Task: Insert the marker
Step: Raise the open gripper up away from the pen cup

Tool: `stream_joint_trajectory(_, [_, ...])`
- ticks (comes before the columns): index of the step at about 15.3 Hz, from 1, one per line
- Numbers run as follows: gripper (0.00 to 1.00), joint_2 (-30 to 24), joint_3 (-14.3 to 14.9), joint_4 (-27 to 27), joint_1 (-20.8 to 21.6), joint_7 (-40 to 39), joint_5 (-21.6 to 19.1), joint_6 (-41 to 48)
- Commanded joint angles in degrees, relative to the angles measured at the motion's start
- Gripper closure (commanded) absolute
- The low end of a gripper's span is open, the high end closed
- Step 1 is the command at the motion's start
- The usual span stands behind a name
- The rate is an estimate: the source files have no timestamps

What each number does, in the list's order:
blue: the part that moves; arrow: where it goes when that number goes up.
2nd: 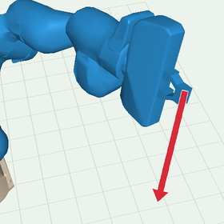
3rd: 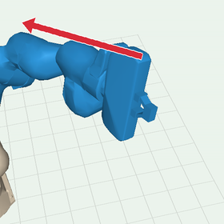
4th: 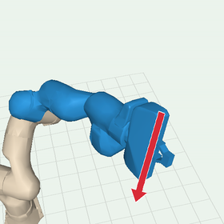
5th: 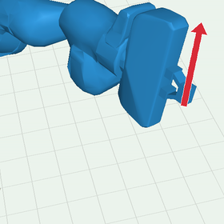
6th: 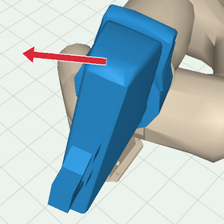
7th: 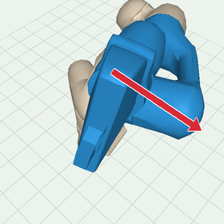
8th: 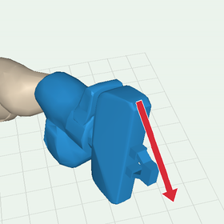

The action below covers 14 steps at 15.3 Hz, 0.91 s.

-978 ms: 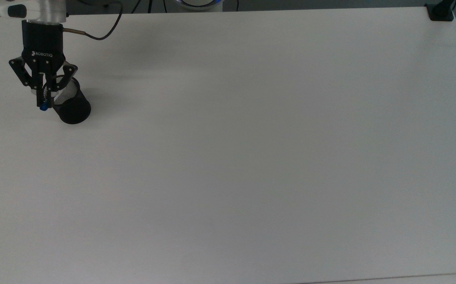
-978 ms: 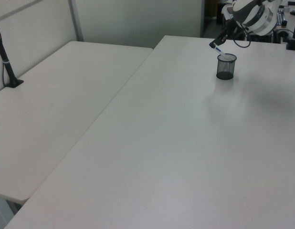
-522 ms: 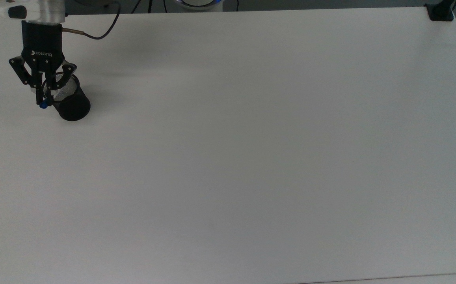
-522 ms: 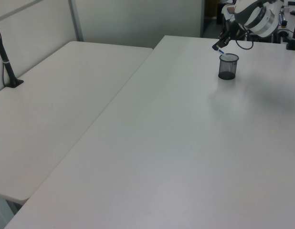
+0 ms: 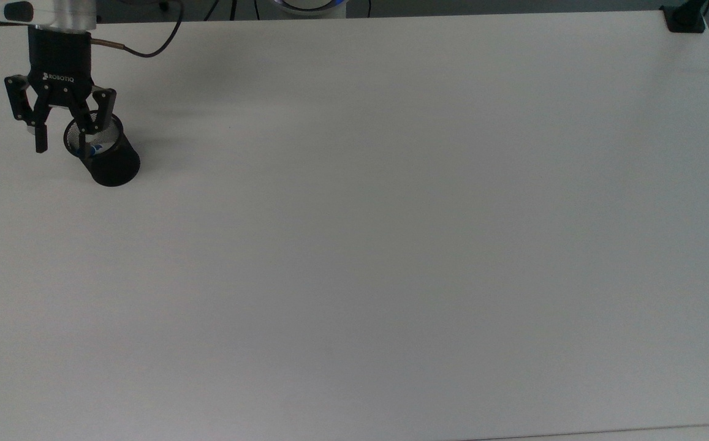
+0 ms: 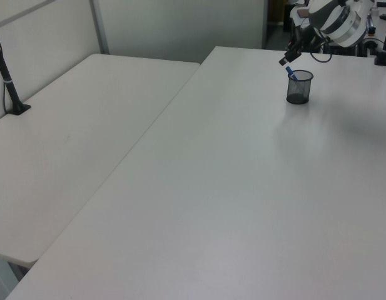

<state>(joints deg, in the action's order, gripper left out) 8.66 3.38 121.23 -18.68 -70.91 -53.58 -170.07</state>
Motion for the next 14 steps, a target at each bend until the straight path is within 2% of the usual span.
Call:
stream_joint_trajectory(1, [0.22,-3.6,0.0,0.6,0.3,-0.5,-2.6,-0.3])
stream_joint_trajectory(4, [0.18,-5.8,-0.2,-0.4,0.3,3.8,-2.6,1.8])
stream_joint_trajectory(8, [0.16,-7.4,-0.1,-0.7,0.0,4.6,-2.4,4.8])
stream_joint_trajectory(14, [0.16,-8.3,1.6,-4.0,-3.1,4.5,-1.4,16.9])
